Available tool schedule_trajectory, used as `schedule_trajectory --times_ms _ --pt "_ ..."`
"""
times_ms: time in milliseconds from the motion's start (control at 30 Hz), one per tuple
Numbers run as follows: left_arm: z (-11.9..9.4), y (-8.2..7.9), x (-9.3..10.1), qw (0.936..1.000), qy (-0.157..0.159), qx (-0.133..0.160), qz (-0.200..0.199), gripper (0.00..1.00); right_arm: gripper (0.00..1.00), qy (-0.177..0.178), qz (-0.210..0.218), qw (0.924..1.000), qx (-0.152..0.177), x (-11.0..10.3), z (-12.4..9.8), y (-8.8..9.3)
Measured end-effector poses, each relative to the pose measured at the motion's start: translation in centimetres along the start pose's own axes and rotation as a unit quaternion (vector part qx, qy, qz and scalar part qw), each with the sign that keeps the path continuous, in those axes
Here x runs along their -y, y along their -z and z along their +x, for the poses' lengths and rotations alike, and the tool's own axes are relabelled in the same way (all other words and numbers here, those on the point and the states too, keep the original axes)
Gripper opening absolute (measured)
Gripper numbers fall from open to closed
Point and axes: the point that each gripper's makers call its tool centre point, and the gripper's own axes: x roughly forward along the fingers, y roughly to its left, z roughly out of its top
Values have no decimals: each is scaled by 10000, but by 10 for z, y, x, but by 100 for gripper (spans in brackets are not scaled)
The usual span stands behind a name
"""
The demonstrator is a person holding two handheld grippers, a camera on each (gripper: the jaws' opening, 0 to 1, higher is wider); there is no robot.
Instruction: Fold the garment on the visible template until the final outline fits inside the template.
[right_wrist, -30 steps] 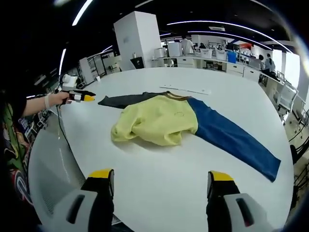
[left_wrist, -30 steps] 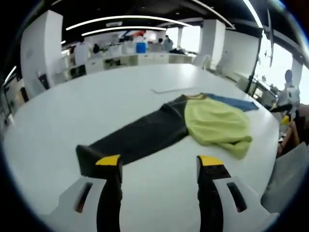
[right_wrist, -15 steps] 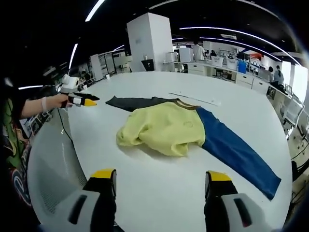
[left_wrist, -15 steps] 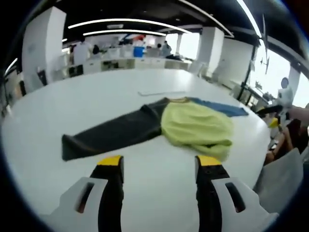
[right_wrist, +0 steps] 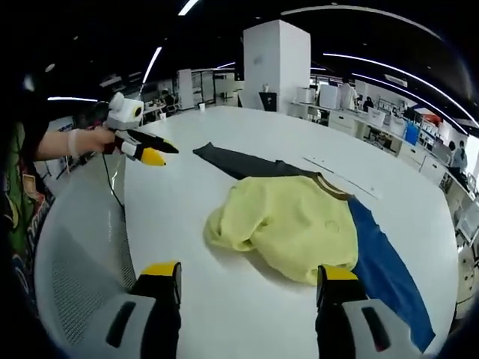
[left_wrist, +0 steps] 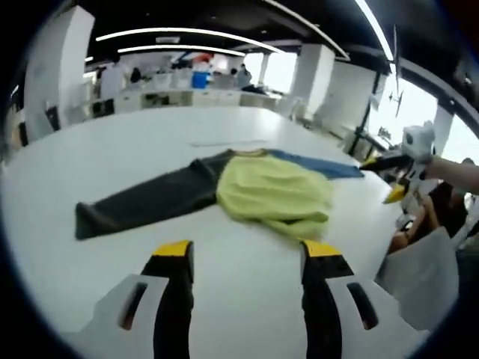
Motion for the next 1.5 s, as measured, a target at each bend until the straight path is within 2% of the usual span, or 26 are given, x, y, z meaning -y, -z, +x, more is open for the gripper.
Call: schedule_trajectory --times_ms 67,100,133,200,233,300,367,467,567,800,867,1000,1233,1267,1400,1500 --pt "13 10 15 9995 166 -233 -121 47 73 -33 33 10000 11 0 1 0" --pt "21 11 19 9994 238 -214 -152 46 73 -21 39 10000 -9 1 1 2" --pt "30 16 29 9979 363 -309 -446 45 73 -17 32 10000 -29 2 0 3" --pt "46 19 34 9962 431 -311 -689 43 74 -2 49 10000 -48 5 -3 6" --pt "50 21 35 9960 413 -374 -703 41 74 9 67 10000 -42 6 -4 6" --pt "61 24 38 9931 433 -408 -1015 37 74 42 98 9999 -36 9 -8 9" --pt "73 27 38 9927 405 -428 -1054 34 74 93 126 9999 -57 13 -13 13" --pt "84 27 39 9909 390 -447 -1207 35 74 179 205 9996 -75 19 -21 20" --pt "93 30 37 9891 401 -529 -1316 32 74 262 277 9992 -87 25 -28 26" --pt "107 37 33 9865 311 -706 -1444 31 74 336 391 9986 -155 31 -36 39" --pt "110 42 38 9829 418 -818 -1596 27 74 344 424 9984 -169 32 -37 41" --pt "115 43 42 9818 426 -764 -1686 25 74 369 458 9981 -183 35 -41 45" --pt "121 45 42 9700 373 -671 -2308 23 74 428 490 9976 -237 39 -51 55" --pt "122 44 41 9662 336 -608 -2482 21 74 432 502 9975 -242 40 -52 57" --pt "124 43 38 9642 279 -550 -2580 9 74 463 553 9970 -264 42 -57 63" --pt "125 42 38 9626 250 -512 -2649 8 74 480 588 9967 -281 44 -60 67"
